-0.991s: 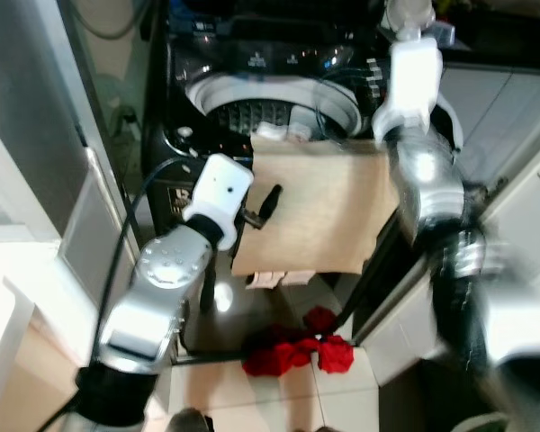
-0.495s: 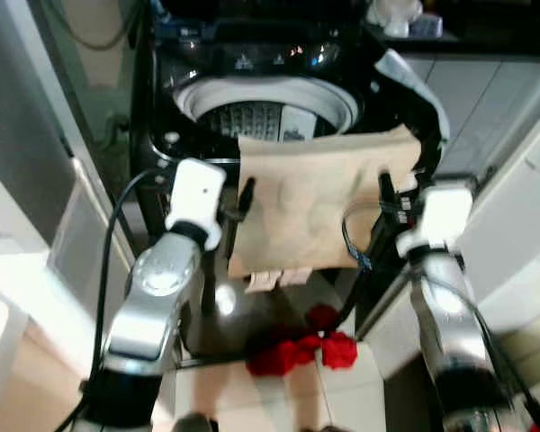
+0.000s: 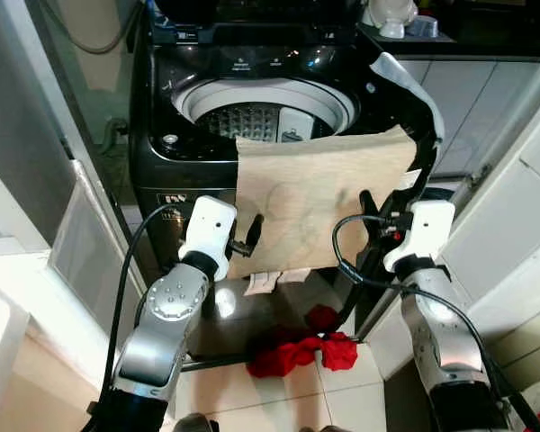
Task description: Clothes washing
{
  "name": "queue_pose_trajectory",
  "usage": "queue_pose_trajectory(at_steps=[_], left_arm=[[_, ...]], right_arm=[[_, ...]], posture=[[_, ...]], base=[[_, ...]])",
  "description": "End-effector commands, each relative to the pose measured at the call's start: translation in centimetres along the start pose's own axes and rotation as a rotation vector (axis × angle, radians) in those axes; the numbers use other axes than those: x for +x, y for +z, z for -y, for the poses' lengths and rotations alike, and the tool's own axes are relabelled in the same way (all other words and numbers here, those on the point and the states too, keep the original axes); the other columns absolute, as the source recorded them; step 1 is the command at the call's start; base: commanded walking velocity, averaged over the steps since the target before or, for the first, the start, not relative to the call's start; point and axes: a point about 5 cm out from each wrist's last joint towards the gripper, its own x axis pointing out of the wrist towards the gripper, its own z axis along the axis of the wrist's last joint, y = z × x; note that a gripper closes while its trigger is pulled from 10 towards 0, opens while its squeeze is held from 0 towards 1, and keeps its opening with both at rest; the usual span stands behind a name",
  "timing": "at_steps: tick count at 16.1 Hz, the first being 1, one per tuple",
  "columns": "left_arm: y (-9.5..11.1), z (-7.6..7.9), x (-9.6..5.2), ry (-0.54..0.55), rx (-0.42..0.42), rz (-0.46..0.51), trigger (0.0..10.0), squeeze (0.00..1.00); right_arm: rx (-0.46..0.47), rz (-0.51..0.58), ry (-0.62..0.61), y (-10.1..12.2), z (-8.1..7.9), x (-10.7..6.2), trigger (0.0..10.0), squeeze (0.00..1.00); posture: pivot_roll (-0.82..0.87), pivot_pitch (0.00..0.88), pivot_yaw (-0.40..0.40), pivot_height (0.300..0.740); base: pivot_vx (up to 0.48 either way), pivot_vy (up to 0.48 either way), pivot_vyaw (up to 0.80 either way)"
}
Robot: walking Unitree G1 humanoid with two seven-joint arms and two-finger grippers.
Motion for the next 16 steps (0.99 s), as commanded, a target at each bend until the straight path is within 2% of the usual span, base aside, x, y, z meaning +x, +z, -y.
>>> queue_pose_trajectory(at_steps=[1, 5, 15, 16], left_arm=[[0.6, -0.3, 0.4, 0.012, 0.015, 0.031, 10.0, 0.0], [0.7, -0.3, 0.7, 0.019, 0.045, 0.043, 10.0, 0.0], [1.0, 0.1, 1.1, 0.01, 0.074, 0.072, 10.0, 0.0], [1.0, 0.1, 1.2, 0.01, 0.074, 0.073, 10.0, 0.0]], right_arm=[[-0.003, -0.024, -0.004, 0.1, 0.3, 0.6, 10.0, 0.0], [-0.007, -0.034, 0.012, 0.3, 0.0, 1.7, 10.0, 0.0], [-0.03, -0.06, 0.044, -0.1, -0.9, 2.4, 10.0, 0.0], [-0.037, -0.063, 0.046, -0.2, -1.0, 2.4, 10.0, 0.0]], posture=[[-0.02, 0.0, -0.03, 0.74], [-0.02, 0.0, -0.029, 0.74], [-0.02, 0.0, -0.026, 0.74], [-0.02, 0.0, -0.026, 0.74]], base=[[0.0, 0.0, 0.0], [0.0, 0.0, 0.0], [-0.229, 0.0, 0.0], [0.0, 0.0, -0.8]])
